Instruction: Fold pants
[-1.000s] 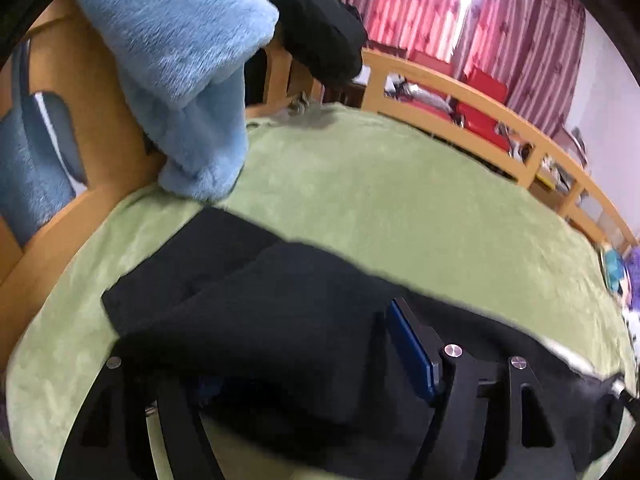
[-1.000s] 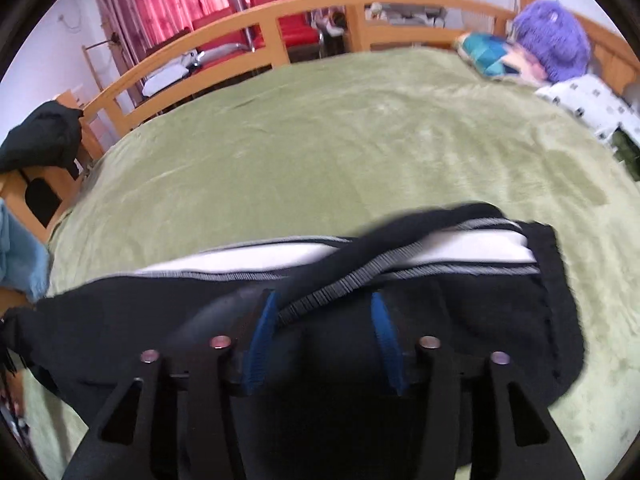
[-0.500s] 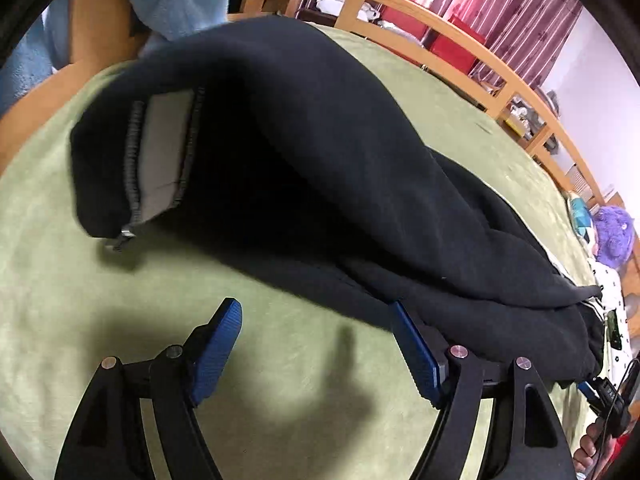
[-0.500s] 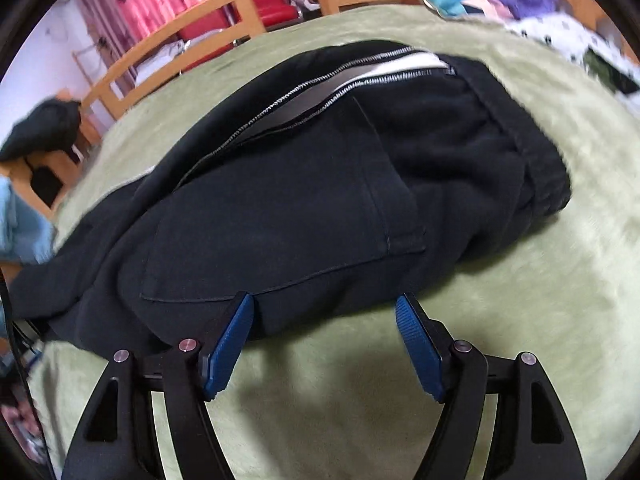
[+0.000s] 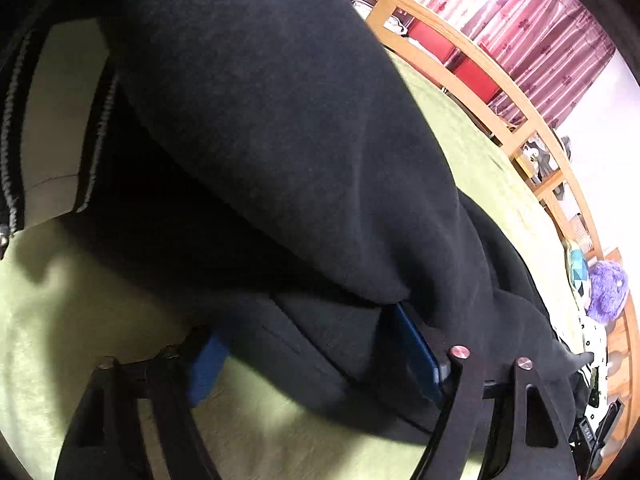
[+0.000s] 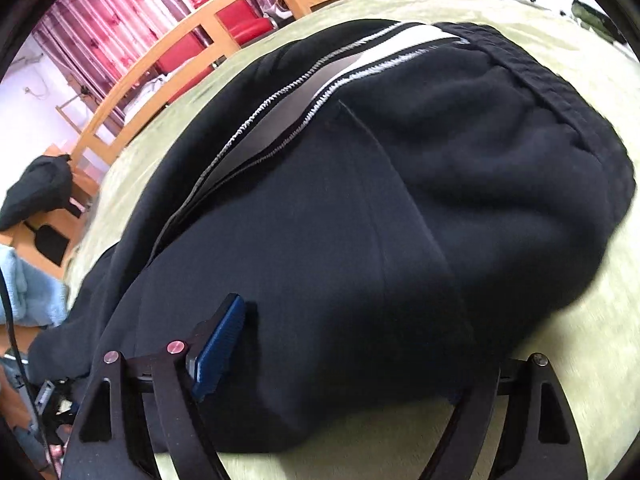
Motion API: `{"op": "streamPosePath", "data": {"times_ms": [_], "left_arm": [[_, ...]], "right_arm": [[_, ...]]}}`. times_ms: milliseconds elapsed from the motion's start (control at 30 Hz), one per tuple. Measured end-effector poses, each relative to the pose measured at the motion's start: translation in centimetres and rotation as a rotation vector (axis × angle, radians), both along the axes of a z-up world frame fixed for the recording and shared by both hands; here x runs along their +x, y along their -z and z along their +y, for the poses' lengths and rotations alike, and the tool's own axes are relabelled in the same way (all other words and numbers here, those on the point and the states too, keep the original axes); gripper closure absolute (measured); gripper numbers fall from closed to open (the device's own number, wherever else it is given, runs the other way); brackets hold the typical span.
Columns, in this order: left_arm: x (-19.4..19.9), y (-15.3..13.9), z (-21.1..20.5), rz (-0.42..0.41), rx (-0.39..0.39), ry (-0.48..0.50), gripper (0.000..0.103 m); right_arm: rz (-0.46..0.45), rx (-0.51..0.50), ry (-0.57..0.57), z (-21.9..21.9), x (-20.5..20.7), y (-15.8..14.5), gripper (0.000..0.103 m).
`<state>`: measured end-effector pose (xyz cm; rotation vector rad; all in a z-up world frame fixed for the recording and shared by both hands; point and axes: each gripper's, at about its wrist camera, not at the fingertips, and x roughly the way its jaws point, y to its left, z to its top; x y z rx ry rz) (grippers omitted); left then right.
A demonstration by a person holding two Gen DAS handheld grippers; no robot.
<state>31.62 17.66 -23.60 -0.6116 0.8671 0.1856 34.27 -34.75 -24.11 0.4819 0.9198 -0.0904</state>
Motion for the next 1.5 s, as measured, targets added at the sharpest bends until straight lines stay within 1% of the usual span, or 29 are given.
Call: {"op": "streamPosePath", "data": {"times_ms": [33,67,100,133,167,233,300,400,467,567,700,767,833,933,967,1000,1033,1067,1100,1167,1200,1233,1267,1300,1333,1367,1400,1467,1500], "left_arm": [[0.2,0.0,-0.1,-0.005,-0.011,0.004,0.049],[0.3,0.0,-0.2,-0.007,-0.026,0.007,0.063],[0.3,-0.1,-0.3,-0.006,-0.043,0.009,0.071],[0.1,-0.3,-0.4,-0.006,-0.048,0.009,0.085],[-0.1,-0.6,-0.4,-0.011,-0.051,0.008,0.090],[-1.2,-1.5,-0.1,-0.024,-0.060,0.014,0.092],[-2.8,-2.8,0.1,-0.042,-0.058,0.023,0.092],[-4.8,-4.9,0.2,-0.054,-0.049,0.029,0.092],[-7.4,-6.0,0.2,-0.058,-0.050,0.043,0.092],[-11.4,-6.7,-0.7,-0.043,-0.064,0.073,0.092],[-16.9,-6.5,-3.3,-0.019,-0.051,0.126,0.092],[-20.3,-6.0,-4.1,-0.009,-0.068,0.141,0.092],[-22.6,-5.5,-4.8,0.001,-0.086,0.155,0.092],[-24.8,-4.9,-4.8,0.014,-0.110,0.167,0.092],[-25.2,-4.6,-4.8,0.021,-0.106,0.174,0.090],[-25.4,-4.4,-4.7,0.040,-0.084,0.189,0.089],[-25.4,-4.2,-4.4,0.064,-0.074,0.199,0.087],[-25.4,-4.2,-3.7,0.086,-0.080,0.206,0.083],[-25.7,-4.4,-3.1,0.100,-0.083,0.212,0.082],[-26.6,-5.7,-2.1,0.077,-0.060,0.229,0.079],[-27.3,-6.6,-1.7,0.062,-0.018,0.223,0.076],[-28.1,-7.5,-1.1,0.035,0.026,0.216,0.066],[-29.2,-8.1,-0.8,0.006,0.045,0.216,0.048],[-30.0,-8.7,0.0,-0.025,0.050,0.211,0.040],[-30.5,-9.2,0.8,-0.053,0.037,0.203,0.035],[-30.8,-9.4,1.6,-0.082,0.014,0.199,0.035],[-31.2,-9.4,2.6,-0.105,-0.017,0.187,0.035],[-30.3,-9.2,4.4,-0.126,-0.080,0.136,0.035],[-29.4,-9.1,4.0,-0.131,-0.111,0.117,0.036]], "right_arm": [[0.002,-0.015,0.005,0.2,0.3,0.0,0.048],[0.002,-0.019,0.009,0.3,0.5,0.0,0.060],[0.002,-0.008,0.006,0.3,0.6,0.0,0.080],[-0.004,0.011,0.006,0.2,0.6,-0.1,0.087],[-0.021,0.030,0.021,0.0,0.2,-0.2,0.088],[-0.037,0.022,0.030,0.0,-0.7,-0.8,0.090],[-0.057,-0.005,0.028,0.3,-2.0,-2.1,0.090],[-0.064,0.013,0.019,0.1,-4.5,-3.5,0.090],[-0.065,-0.006,0.010,-0.2,-6.9,-4.4,0.091],[-0.052,-0.023,-0.003,-1.4,-11.0,-5.3,0.091],[-0.032,-0.046,-0.005,-4.0,-16.4,-5.9,0.091],[-0.023,-0.059,-0.001,-5.5,-18.8,-6.2,0.091],[-0.011,-0.070,0.011,-7.0,-21.4,-6.2,0.091],[0.010,-0.057,0.031,-9.2,-24.6,-5.6,0.090],[0.018,-0.044,0.032,-9.6,-25.9,-5.3,0.089],[0.033,-0.032,0.032,-9.9,-26.4,-5.0,0.085],[0.069,-0.033,0.034,-9.9,-26.5,-4.4,0.080],[0.096,-0.048,0.030,-9.7,-26.6,-4.3,0.077],[0.107,-0.067,0.018,-9.5,-26.7,-4.4,0.074],[0.093,-0.126,-0.001,-8.7,-27.8,-5.2,0.072],[0.085,-0.160,0.001,-8.4,-28.6,-5.8,0.066],[0.077,-0.185,0.007,-8.2,-29.3,-6.3,0.062],[0.066,-0.197,0.014,-8.1,-30.3,-6.9,0.060],[0.057,-0.199,0.019,-7.8,-30.7,-7.6,0.060],[0.047,-0.201,0.024,-7.5,-31.2,-8.2,0.059],[0.042,-0.203,0.030,-7.2,-31.5,-8.6,0.059],[0.037,-0.202,0.036,-7.1,-31.8,-8.9,0.056],[0.025,-0.198,0.051,-6.6,-32.2,-9.4,0.052],[0.015,-0.191,0.051,-6.3,-32.5,-9.8,0.052]]}}
